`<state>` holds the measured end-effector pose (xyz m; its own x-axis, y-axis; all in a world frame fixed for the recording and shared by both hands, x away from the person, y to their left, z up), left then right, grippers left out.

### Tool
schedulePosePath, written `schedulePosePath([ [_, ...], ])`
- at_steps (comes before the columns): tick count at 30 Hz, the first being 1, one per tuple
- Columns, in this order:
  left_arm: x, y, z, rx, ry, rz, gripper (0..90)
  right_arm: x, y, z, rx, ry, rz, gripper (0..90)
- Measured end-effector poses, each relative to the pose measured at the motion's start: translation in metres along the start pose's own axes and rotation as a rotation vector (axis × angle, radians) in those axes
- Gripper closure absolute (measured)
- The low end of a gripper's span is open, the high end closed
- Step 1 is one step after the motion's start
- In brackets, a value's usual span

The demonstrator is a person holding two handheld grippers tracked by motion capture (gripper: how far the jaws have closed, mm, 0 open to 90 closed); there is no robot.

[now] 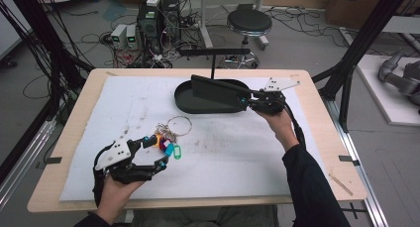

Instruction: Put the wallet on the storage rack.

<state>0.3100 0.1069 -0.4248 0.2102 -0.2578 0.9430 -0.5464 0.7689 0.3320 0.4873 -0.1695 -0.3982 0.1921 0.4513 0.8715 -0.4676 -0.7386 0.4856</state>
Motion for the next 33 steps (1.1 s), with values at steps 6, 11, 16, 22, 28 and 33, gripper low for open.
schedulePosePath([
  [6,0.001,0.001,0.001,0.0,-0.012,0.005,26.8,0.005,-0.02,0.01,0.003,-0.008,-0.017,76.0],
  [11,0.001,0.001,0.002,0.0,-0.018,0.008,26.8,0.004,-0.038,0.019,0.001,-0.018,-0.036,76.0],
  [16,0.001,0.002,0.003,0.0,-0.022,0.01,26.8,-0.001,-0.055,0.029,-0.021,-0.046,-0.038,76.0],
  [22,-0.002,0.004,0.003,-0.002,-0.015,0.011,26.8,-0.014,-0.069,0.039,-0.033,-0.077,-0.062,76.0],
  [28,-0.003,0.003,0.004,-0.005,-0.022,0.005,26.8,-0.018,-0.078,0.045,-0.031,-0.107,-0.055,76.0],
  [33,-0.004,0.001,0.004,-0.006,-0.02,0.005,26.8,-0.021,-0.085,0.048,-0.038,-0.107,-0.058,75.9],
])
Point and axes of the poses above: each handheld gripper's, and its own axes: y roughly backward along the jaws, x roughly out of its top, z roughly to its right, the point moved 10 cm from there along -y, roughly forward along the jaws, and after that the axes turned 10 degrees about -z, right-handed, at the moved point
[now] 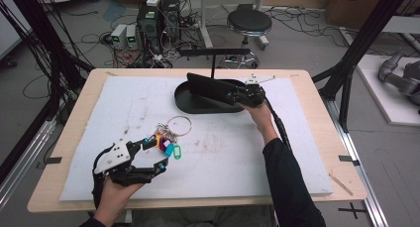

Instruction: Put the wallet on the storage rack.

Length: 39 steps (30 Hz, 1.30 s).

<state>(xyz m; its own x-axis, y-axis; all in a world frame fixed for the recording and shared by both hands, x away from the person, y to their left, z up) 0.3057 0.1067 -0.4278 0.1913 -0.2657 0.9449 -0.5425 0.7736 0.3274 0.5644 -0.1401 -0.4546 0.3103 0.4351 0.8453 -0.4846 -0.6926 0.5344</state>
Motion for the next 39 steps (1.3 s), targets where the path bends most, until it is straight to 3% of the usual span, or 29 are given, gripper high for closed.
schedulePosePath([
  [19,-0.002,-0.001,0.001,-0.005,-0.001,-0.008,26.8,-0.01,-0.006,0.009,0.002,-0.034,-0.011,74.6],
  [33,-0.005,-0.003,0.002,-0.005,-0.011,-0.024,26.8,-0.023,-0.008,0.019,-0.051,-0.071,-0.089,68.5],
  [39,-0.005,-0.003,0.002,-0.007,-0.011,-0.026,26.8,-0.023,-0.007,0.02,-0.069,-0.067,-0.092,66.0],
])
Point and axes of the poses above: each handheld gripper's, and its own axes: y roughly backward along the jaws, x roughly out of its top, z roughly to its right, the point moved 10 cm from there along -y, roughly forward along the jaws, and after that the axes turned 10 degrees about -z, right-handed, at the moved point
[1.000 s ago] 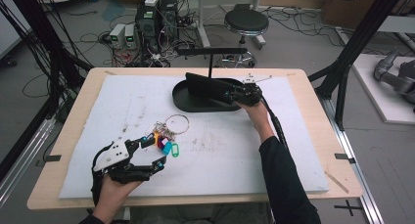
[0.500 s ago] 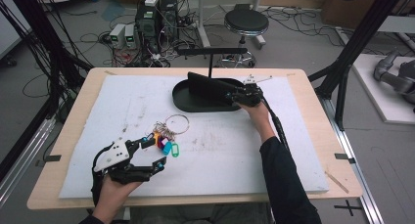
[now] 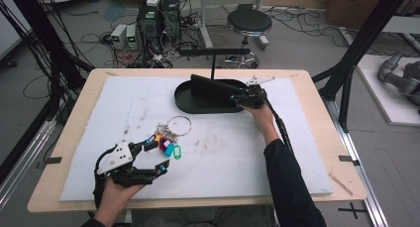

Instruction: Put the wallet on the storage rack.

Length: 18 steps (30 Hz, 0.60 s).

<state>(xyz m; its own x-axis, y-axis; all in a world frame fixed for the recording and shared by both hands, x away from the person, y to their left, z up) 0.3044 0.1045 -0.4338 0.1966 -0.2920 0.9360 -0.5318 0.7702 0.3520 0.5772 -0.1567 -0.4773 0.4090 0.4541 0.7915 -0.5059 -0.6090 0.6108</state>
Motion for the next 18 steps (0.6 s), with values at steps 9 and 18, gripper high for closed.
schedulePosePath([
  [9,-0.001,0.0,-0.001,0.001,-0.003,-0.005,26.8,0.005,0.008,0.003,-0.027,-0.011,0.02,58.8],
  [18,-0.002,-0.001,-0.002,0.006,-0.006,-0.012,26.7,0.007,0.016,0.006,-0.064,-0.038,0.033,42.0],
])
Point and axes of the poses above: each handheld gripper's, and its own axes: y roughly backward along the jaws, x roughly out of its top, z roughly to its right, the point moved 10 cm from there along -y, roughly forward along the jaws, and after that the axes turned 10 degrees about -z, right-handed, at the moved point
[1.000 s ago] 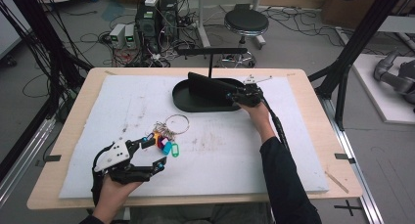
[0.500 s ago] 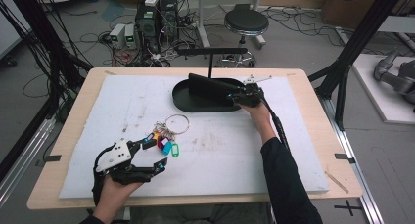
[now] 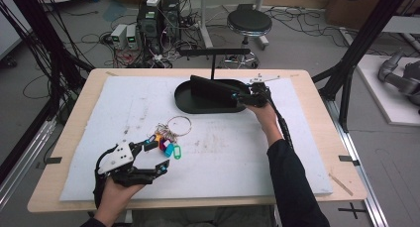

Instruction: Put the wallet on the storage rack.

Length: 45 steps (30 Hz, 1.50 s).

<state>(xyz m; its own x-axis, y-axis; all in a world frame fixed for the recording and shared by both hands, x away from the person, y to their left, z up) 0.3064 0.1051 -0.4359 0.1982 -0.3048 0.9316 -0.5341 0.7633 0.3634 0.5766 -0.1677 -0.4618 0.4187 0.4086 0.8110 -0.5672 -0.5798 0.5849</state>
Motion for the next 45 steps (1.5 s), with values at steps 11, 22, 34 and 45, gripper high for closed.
schedulePosePath([
  [11,0.004,-0.008,-0.007,0.009,0.001,-0.007,26.4,0.001,0.034,0.002,-0.007,-0.016,0.005,34.2],
  [22,0.009,-0.02,-0.016,0.012,0.001,-0.01,26.4,-0.002,0.087,-0.005,-0.009,-0.013,0.066,34.2],
  [34,0.018,-0.027,-0.036,0.031,0.03,-0.01,22.9,-0.036,0.157,-0.018,0.004,-0.057,0.135,32.8],
  [45,0.027,-0.024,-0.049,0.084,0.018,-0.006,21.4,-0.076,0.193,-0.03,-0.028,-0.077,0.176,29.0],
])
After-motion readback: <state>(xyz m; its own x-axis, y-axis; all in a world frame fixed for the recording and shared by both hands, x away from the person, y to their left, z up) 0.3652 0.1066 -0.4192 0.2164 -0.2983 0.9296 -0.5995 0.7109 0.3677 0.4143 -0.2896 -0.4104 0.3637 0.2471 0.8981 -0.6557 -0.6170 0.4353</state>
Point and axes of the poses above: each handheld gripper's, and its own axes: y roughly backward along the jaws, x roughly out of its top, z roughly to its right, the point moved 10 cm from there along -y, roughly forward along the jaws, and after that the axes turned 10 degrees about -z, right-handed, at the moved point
